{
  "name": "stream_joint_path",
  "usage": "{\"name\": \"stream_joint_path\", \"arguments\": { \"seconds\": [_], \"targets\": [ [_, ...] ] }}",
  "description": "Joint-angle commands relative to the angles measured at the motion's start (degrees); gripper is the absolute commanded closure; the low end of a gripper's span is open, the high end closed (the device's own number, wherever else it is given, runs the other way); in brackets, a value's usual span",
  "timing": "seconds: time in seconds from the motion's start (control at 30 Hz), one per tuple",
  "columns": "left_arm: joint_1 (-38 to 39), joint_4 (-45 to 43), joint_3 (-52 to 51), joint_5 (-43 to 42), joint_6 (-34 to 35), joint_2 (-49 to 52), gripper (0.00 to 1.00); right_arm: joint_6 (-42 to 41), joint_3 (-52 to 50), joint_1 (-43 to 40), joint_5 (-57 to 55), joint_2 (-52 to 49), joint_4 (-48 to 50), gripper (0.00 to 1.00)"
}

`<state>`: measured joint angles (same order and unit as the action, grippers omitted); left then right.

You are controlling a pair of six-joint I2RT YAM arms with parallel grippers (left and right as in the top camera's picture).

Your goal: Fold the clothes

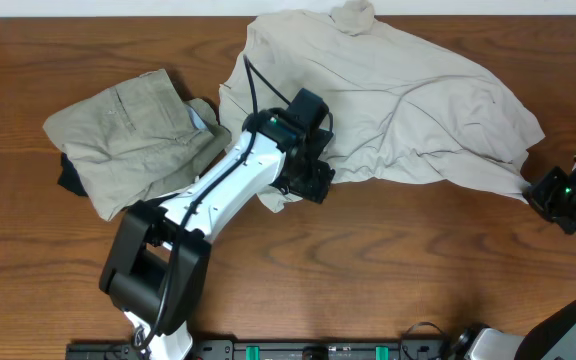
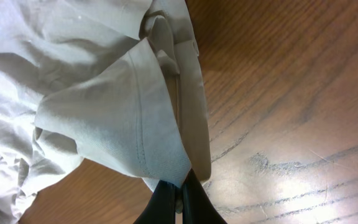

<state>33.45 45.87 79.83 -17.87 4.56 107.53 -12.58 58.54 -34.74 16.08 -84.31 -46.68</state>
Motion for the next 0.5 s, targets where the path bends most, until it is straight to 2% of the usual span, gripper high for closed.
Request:
{"name": "stream_joint_path", "arguments": {
  "seconds": [0.0, 0.27, 0.4, 0.47],
  "targets": [
    [-0.1, -4.0, -2.3, 0.1, 0.2, 0.4, 0.29, -0.1, 0.8, -0.3, -0.2, 0.4, 0.0, 0.99],
    [-0.1, -8.0, -3.3, 2.1, -2.9, 6.1, 0.30, -0.1, 0.8, -0.3, -0.2, 0.4, 0.2, 0.99],
    [-0.2, -8.7, -3.3, 5.1, -3.9, 9.0, 0.48, -0.1, 0.8, -0.3, -0.2, 0.4, 0.4, 0.99],
    [-0.2, -8.7, -3.3, 6.4, -4.3, 9.2, 0.69, -0.1, 0.8, -0.4, -0.2, 0.4, 0.9, 0.99]
  ]
}}
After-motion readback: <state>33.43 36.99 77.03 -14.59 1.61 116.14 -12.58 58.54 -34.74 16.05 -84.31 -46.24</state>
